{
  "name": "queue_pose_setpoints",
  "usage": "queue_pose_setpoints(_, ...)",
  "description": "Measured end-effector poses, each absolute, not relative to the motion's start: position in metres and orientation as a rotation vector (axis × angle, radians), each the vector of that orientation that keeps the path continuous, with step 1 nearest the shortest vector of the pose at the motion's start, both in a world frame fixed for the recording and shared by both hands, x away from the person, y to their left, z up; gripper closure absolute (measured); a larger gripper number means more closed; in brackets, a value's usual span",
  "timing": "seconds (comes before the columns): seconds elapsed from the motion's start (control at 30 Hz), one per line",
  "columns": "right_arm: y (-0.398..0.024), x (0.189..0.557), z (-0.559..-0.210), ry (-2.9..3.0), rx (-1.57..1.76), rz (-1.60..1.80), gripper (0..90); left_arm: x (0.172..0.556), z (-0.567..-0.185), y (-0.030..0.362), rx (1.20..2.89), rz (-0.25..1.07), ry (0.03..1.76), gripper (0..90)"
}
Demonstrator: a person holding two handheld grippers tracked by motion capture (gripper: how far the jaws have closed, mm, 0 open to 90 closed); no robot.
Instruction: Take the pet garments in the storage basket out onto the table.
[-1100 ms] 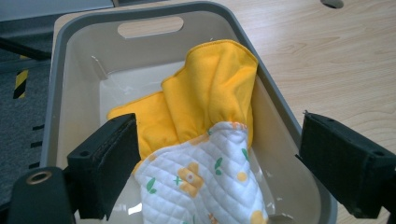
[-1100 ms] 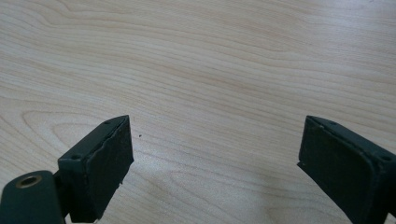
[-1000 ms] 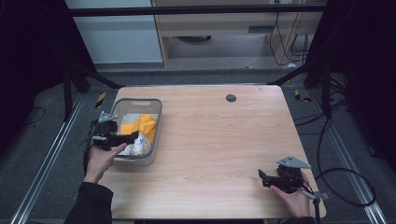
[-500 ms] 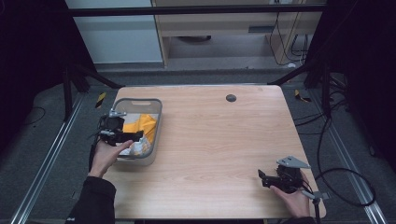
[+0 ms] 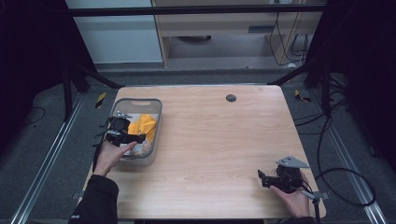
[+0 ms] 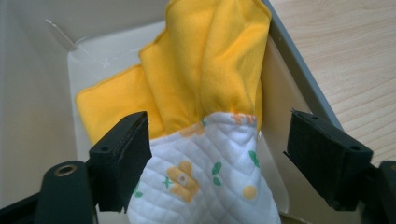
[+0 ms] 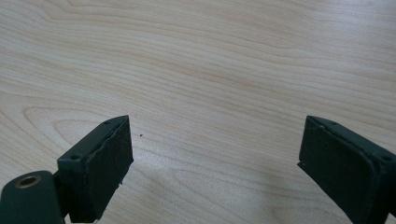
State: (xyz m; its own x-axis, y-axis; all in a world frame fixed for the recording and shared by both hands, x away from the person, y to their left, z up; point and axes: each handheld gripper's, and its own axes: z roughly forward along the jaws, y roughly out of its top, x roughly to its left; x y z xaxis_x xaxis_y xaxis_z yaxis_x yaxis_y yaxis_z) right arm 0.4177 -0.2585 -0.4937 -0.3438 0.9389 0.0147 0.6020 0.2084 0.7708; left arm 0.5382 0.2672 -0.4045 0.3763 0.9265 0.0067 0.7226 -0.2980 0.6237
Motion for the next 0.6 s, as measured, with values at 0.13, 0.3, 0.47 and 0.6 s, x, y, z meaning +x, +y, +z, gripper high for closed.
queue_pose_setpoints(0.13, -0.258, 0.418, -0.494, 2.028, 1.425, 0.965, 9.7, 0.539, -0.408, 0.266, 2.120, 0.492, 1.420, 27.0)
queue_pose_setpoints(0.3, -0.257, 0.418, -0.495, 2.042, 1.424, 0.958, 9.7, 0.541, -0.415, 0.263, 2.154, 0.469, 1.421, 32.8)
queue_pose_setpoints(0.47, -0.258, 0.418, -0.495, 2.042, 1.419, 0.960, 9.7, 0.543, -0.419, 0.260, 2.196, 0.450, 1.422, 39.9)
queue_pose_setpoints(0.6, -0.257, 0.418, -0.495, 2.048, 1.422, 0.952, 9.5, 0.544, -0.421, 0.257, 2.215, 0.438, 1.414, 45.1)
